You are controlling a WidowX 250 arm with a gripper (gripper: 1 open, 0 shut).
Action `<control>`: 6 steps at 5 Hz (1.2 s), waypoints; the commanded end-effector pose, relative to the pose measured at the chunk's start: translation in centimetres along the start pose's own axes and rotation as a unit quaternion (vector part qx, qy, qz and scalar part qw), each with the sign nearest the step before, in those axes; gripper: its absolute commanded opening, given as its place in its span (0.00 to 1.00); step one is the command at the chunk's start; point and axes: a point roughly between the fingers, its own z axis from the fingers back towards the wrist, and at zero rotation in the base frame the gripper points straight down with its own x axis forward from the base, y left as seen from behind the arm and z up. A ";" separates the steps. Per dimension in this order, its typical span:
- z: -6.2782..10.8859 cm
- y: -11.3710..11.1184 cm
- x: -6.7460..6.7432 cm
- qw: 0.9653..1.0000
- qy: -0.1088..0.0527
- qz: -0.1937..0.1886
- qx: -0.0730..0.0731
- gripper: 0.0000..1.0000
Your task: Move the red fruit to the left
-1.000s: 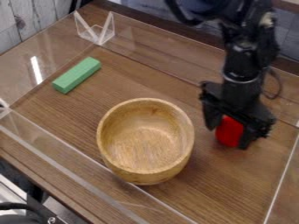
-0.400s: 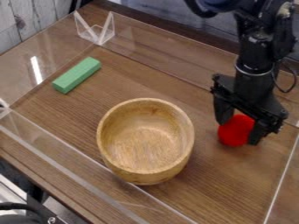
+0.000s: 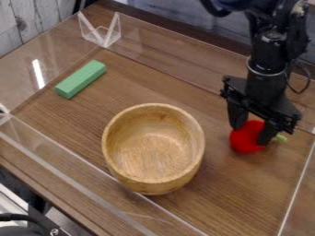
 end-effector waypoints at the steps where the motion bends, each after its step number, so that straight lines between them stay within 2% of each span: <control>1: 2.2 1.3 2.1 0.999 -0.037 0.020 0.004 0.00; 3: 6.4 5.1 4.1 0.996 -0.075 0.052 0.019 0.00; 4: 7.9 7.8 4.7 0.992 -0.088 0.089 0.030 0.00; 5: 8.1 11.1 5.5 0.986 -0.092 0.133 0.042 0.00; 6: 6.3 12.6 5.1 0.983 -0.087 0.151 0.052 0.00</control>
